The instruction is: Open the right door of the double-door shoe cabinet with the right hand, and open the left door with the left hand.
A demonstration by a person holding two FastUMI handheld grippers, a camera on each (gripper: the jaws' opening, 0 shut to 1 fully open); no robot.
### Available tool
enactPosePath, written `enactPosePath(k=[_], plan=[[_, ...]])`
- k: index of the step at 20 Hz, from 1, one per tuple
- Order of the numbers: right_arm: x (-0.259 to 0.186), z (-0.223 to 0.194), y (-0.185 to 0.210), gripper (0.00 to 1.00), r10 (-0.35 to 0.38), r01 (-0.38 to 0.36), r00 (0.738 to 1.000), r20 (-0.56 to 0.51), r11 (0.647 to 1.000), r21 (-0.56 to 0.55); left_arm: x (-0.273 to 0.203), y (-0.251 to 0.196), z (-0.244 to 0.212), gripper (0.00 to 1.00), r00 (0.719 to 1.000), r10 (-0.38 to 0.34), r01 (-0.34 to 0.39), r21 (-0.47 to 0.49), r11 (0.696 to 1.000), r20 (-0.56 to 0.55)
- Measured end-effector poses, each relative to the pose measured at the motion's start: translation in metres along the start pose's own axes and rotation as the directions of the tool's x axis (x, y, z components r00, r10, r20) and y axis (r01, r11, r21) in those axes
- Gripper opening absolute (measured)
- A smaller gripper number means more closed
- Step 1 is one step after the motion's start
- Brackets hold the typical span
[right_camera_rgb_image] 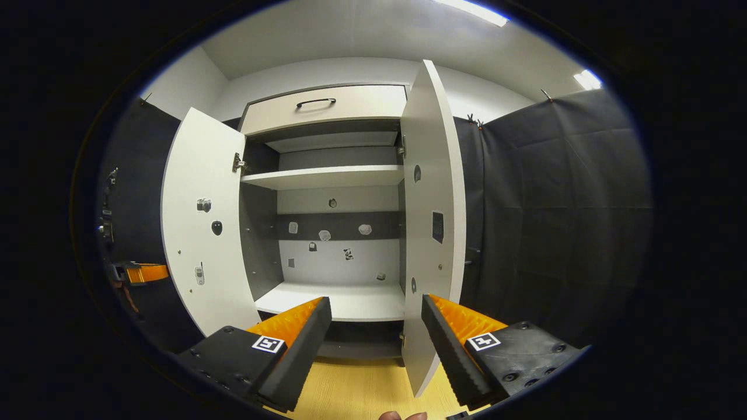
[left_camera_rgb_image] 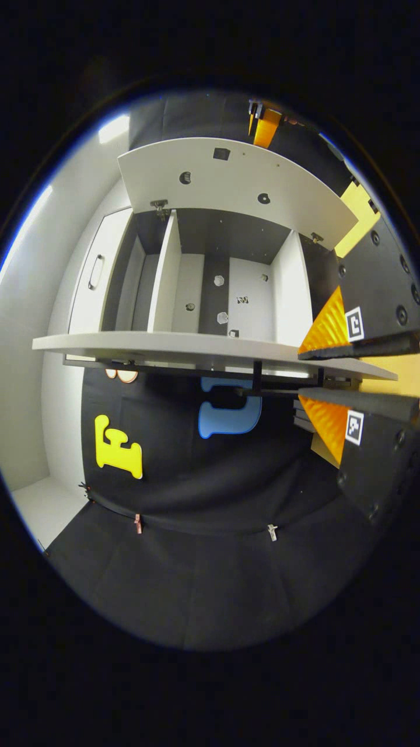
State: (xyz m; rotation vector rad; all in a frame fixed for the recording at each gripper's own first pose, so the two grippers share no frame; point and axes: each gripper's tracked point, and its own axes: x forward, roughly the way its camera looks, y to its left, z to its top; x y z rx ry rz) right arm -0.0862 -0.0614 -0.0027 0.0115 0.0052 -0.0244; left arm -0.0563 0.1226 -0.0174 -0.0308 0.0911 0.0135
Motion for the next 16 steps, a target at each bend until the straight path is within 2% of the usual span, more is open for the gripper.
enactPosePath(k=[1,2,5,6,16], plan=[[0.001,0.001,0.0,0.98,0.0,0.0,1.0,0.002,1.0,0.003,-0.005,-0.007,0.003,0.29,1.0,-0.005,0.005,0.006,1.0,0.011],[0.0,0.003,0.002,0.98,0.003,-0.003,1.0,0.004,1.0,0.006,-0.009,-0.012,0.007,0.55,1.0,-0.004,0.004,0.016,1.0,0.023],[0.0,0.01,0.003,0.98,0.003,-0.003,1.0,0.021,1.0,0.003,-0.018,-0.028,0.012,0.9,0.999,-0.008,0.007,0.032,0.999,0.04],[-0.001,0.011,0.003,0.98,0.003,-0.003,1.0,0.024,1.0,-0.002,-0.019,-0.031,0.014,0.98,0.999,-0.002,0.001,0.032,0.999,0.047],[0.002,0.025,0.002,0.98,0.0,0.001,0.998,0.06,1.0,-0.013,-0.021,-0.083,0.025,0.97,0.996,-0.037,0.034,0.038,0.999,0.079]])
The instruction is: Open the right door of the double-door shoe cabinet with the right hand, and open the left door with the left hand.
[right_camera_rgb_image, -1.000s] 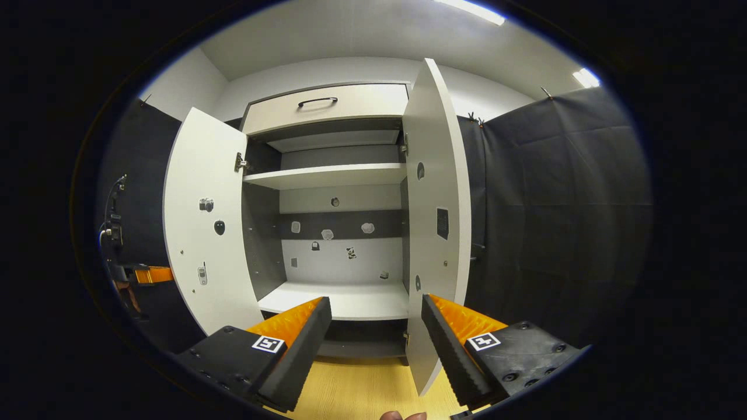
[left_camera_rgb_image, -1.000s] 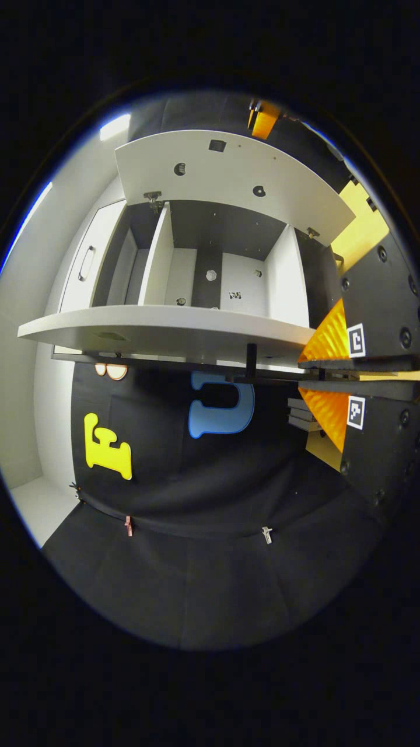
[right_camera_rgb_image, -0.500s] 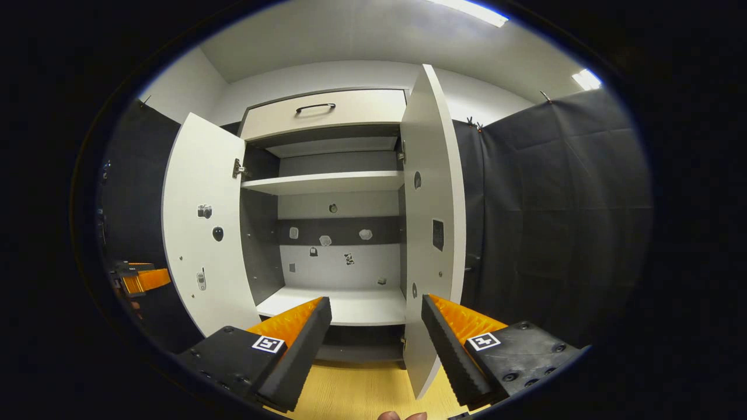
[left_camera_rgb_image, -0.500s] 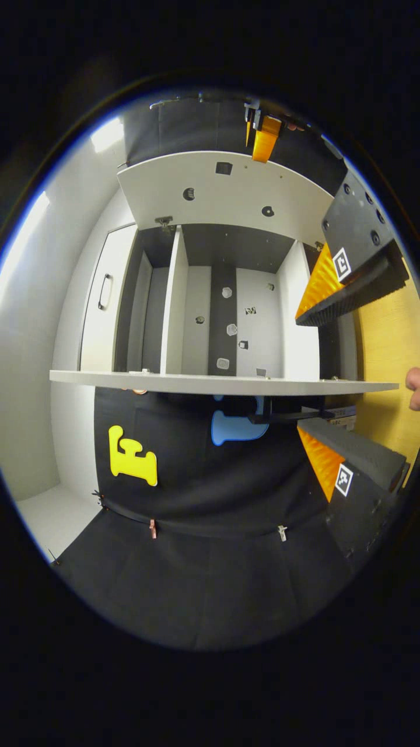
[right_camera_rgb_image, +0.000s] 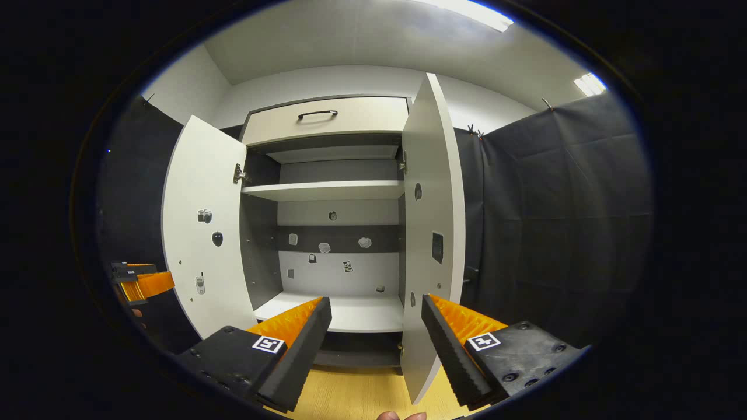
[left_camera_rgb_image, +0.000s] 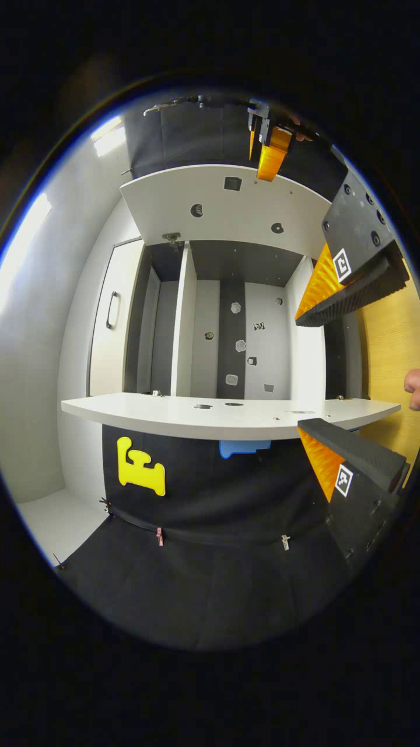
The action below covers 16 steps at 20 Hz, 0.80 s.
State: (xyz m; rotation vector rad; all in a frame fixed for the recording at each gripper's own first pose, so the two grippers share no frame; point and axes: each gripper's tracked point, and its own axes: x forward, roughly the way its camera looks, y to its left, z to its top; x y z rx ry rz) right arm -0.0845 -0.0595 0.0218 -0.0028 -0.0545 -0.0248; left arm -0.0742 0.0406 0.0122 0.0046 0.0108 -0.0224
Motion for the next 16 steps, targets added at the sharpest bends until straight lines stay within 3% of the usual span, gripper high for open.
enactPosePath(k=[16], plan=[[0.001,0.011,-0.002,0.98,0.006,-0.006,0.999,0.036,1.0,0.001,0.0,-0.02,0.001,0.97,0.999,-0.031,0.031,0.008,0.999,0.012]])
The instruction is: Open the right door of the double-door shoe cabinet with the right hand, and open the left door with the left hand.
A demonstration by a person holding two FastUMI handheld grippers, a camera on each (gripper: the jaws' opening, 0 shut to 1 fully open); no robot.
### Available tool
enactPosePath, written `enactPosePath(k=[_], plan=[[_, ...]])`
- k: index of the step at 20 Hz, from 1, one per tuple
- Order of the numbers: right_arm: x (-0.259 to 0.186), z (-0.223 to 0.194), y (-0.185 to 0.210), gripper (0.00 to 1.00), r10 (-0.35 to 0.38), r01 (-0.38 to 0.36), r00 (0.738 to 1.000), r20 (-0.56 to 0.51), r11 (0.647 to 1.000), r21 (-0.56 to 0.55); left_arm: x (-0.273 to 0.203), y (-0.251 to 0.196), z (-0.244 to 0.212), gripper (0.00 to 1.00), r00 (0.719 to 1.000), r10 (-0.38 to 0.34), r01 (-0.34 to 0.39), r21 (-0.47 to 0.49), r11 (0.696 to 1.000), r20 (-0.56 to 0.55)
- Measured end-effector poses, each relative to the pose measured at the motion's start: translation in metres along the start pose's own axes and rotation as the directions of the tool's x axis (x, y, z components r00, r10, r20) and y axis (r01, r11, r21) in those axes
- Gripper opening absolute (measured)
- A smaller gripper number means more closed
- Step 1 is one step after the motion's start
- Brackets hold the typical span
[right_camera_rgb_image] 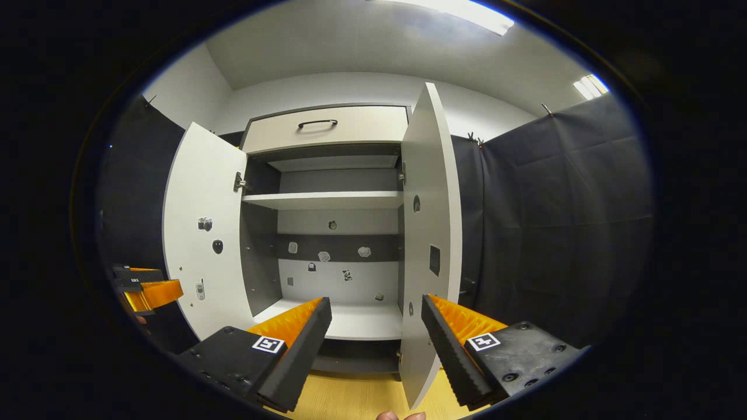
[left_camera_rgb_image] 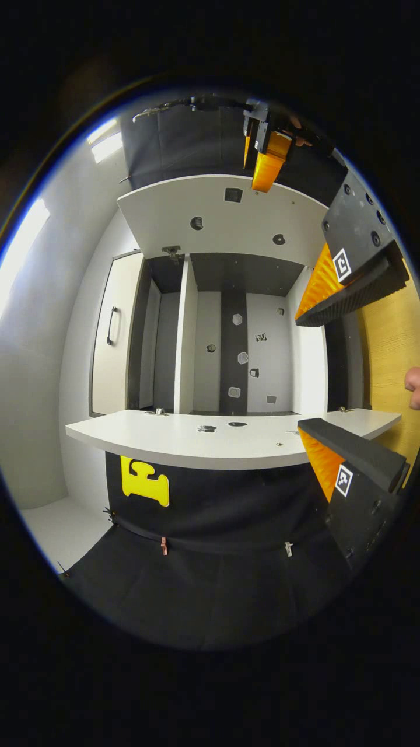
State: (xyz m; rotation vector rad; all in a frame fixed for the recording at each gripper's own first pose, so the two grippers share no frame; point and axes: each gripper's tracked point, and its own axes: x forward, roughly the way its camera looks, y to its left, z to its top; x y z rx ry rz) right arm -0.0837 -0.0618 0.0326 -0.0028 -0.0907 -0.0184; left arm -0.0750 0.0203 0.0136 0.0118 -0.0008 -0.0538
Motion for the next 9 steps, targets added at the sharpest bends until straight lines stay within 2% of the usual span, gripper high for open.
enactPosePath(k=[7,9], plan=[[0.0025,-0.0017,0.0011,0.98,0.005,-0.005,1.0,-0.004,1.0,-0.002,0.0003,0.0005,-0.0022,0.97,1.0,-0.004,0.004,0.003,1.0,-0.006],[0.0028,-0.0016,0.0015,0.94,0.007,-0.007,1.0,-0.002,1.0,-0.006,0.0003,0.0006,-0.0028,0.97,1.0,-0.001,0.001,0.001,1.0,-0.008]])
